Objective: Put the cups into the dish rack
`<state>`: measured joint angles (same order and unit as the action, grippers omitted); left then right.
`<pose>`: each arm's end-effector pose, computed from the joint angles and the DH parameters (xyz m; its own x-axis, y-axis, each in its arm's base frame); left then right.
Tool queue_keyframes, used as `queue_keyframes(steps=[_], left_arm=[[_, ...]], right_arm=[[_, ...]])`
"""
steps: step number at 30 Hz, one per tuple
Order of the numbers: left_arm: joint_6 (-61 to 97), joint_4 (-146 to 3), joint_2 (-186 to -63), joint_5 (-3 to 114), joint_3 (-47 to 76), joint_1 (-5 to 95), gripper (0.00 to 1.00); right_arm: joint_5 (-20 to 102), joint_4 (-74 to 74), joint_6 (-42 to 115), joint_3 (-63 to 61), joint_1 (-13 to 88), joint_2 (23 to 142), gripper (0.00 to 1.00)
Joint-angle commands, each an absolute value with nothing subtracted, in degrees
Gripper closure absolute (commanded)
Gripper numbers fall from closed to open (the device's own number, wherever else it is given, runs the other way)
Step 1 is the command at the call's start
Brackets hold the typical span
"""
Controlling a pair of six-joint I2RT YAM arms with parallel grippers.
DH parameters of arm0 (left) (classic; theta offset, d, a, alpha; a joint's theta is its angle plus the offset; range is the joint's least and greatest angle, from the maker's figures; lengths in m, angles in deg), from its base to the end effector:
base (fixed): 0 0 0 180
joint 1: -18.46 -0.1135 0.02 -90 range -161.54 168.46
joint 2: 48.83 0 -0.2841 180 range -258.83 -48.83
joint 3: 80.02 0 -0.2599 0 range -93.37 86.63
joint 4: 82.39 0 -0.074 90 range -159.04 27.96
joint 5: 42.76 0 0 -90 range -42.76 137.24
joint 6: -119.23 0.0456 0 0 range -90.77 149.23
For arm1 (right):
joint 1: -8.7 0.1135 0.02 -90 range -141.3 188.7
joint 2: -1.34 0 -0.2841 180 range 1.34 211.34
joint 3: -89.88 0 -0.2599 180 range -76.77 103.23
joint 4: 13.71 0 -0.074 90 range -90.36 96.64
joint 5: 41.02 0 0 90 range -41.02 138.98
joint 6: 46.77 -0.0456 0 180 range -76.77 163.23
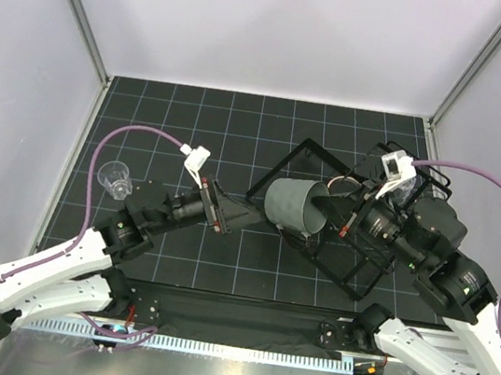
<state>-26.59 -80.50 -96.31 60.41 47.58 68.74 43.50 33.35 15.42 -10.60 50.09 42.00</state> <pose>0.1231 -0.1645 0.3514 -0.7209 -0.3928 -0.5710 0.5304 0.2176 -0.8194 0.0909 0.0859 0.4446 -0.4348 0.2358 -0.8691 -0.5949 0.6493 0.4738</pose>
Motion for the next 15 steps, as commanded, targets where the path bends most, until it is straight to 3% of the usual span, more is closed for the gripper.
queue_keyframes(steps=[1, 7, 15], left_arm=[[-30.10, -94.78, -95.41, 64.47, 48.31, 70.31, 0.17], [-29.13, -99.61, -96.11, 65.96, 48.31, 72.86, 0.21], [-29.48, -104.54, -101.64, 71.67, 44.53, 74.44, 0.19]], right_arm=[[45.81, 23.55, 12.91, -9.09, 49.83, 40.19, 0.96], [48.01, 23.11, 13.00, -8.22, 49.74, 40.27, 0.96], [43.97, 10.82, 10.80, -11.98, 49.74, 38.26, 0.96]])
